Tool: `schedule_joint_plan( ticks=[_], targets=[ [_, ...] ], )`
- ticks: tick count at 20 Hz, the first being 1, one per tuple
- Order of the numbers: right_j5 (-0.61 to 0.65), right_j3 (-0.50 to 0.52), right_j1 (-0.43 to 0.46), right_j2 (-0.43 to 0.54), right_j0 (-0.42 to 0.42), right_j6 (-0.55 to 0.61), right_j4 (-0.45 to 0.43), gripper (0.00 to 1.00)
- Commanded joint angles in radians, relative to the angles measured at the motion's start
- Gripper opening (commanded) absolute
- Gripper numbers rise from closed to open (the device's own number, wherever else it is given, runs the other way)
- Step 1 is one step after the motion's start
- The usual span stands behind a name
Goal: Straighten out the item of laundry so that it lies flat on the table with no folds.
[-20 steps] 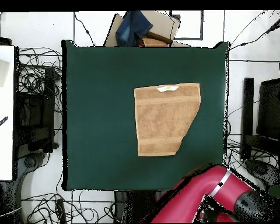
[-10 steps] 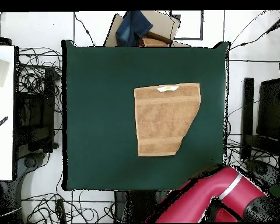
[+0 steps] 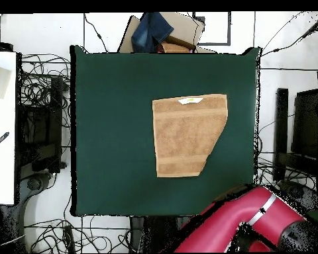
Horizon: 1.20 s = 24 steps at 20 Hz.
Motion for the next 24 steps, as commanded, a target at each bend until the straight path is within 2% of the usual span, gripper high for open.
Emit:
schedule_joint_plan(
  ticks=[1,10,13,17,24],
  targets=[
    [0.021,0.157,-0.079,-0.077,0.032,-0.093,-0.084,0.00],
    [-0.055,0.199,-0.167,-0.135,0.075,-0.023,-0.178,0.00],
    [-0.071,0.181,-0.190,-0.085,0.084,-0.008,-0.171,0.00],
    [-0.056,0.165,-0.231,0.012,0.058,-0.077,-0.117,0.00],
    [-0.033,0.198,-0.266,0.048,0.071,-0.098,-0.091,0.00]
  ],
)
